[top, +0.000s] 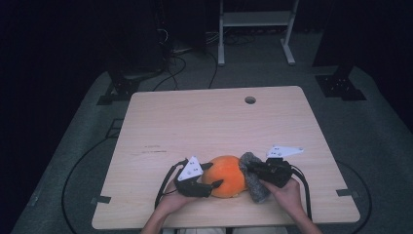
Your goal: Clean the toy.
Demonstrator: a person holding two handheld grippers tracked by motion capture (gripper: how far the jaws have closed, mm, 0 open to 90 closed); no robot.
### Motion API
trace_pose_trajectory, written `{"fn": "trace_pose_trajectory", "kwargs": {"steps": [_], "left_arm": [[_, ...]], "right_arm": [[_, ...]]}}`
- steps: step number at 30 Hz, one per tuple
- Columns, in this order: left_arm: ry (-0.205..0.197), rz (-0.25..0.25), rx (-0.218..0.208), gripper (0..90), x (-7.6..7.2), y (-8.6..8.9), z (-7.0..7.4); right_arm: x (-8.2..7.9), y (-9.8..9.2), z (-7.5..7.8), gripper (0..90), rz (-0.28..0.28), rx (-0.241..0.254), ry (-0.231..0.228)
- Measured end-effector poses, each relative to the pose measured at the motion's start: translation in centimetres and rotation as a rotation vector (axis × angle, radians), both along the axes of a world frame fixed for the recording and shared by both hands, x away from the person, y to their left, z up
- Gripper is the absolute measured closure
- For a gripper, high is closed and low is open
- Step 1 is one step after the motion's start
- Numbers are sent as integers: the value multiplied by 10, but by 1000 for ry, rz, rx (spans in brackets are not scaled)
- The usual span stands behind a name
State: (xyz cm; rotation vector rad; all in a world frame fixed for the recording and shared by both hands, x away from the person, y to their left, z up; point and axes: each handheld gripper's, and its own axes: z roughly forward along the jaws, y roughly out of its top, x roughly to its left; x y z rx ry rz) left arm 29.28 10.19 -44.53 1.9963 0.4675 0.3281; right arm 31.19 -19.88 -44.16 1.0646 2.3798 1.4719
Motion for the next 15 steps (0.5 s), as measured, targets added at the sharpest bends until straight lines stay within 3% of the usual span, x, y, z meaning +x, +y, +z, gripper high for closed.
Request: {"fn": "trace_pose_trajectory", "kwargs": {"steps": [3, 5, 9, 11, 15], "left_arm": [[-1, -2, -1, 328, 0, 0, 0], [0, -2, -4, 325, 0, 0, 0], [-46, -16, 17, 323, -5, -7, 2], [-64, -26, 28, 323, -7, -12, 3], [-92, -40, 43, 323, -11, -17, 4]], "right_arm": [[3, -7, -7, 806, -29, -48, 43], [2, -10, -5, 806, -42, -47, 50], [-8, -6, 16, 806, -14, 20, -14], [-15, 3, 28, 805, 44, 54, -74], [-21, 15, 36, 805, 89, 39, -103]]}}
